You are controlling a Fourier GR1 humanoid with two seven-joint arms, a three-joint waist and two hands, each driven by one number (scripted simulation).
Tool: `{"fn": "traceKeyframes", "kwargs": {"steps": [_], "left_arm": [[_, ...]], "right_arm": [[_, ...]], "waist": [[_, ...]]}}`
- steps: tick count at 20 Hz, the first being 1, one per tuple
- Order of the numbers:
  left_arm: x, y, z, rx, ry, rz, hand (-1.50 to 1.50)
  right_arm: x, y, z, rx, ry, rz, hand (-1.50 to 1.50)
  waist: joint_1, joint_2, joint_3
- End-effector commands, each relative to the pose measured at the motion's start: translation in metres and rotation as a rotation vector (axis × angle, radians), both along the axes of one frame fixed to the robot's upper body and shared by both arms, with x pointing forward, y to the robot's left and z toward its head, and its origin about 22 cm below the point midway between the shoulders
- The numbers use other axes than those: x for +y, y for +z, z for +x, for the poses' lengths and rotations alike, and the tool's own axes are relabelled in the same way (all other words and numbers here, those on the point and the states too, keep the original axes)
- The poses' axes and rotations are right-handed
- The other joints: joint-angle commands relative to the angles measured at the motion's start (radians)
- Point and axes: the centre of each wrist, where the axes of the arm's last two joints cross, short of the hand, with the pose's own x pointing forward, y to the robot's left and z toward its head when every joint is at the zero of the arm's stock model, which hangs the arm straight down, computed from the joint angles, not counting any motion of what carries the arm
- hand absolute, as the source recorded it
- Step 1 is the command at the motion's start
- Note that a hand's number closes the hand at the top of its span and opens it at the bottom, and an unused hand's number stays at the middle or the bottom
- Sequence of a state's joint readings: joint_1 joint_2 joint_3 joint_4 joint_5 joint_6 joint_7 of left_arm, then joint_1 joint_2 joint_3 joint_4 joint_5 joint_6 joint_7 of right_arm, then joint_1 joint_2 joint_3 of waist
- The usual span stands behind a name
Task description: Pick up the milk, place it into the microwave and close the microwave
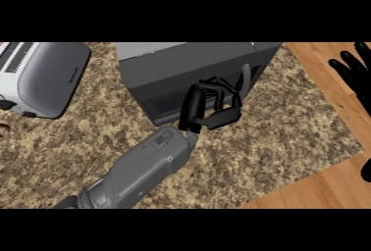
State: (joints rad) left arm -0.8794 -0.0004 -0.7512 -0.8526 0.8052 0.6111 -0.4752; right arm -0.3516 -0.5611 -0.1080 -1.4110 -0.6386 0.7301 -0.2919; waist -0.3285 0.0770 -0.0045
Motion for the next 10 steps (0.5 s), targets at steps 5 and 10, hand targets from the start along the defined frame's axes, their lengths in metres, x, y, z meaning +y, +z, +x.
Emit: {"fn": "traceKeyframes", "kwargs": {"steps": [5,10], "left_arm": [[0.003,0.009,0.018,-0.015,0.042,-0.03,1.5],[0.005,0.008,0.021,-0.042,0.048,-0.034,1.5]], "right_arm": [[-0.001,0.014,0.004,-0.016,0.028,0.012,-1.5],[-0.008,0.017,0.002,-0.007,0.028,0.006,-1.5]], "waist": [[-0.013,0.009,0.0],[-0.02,0.016,0.001]]}}
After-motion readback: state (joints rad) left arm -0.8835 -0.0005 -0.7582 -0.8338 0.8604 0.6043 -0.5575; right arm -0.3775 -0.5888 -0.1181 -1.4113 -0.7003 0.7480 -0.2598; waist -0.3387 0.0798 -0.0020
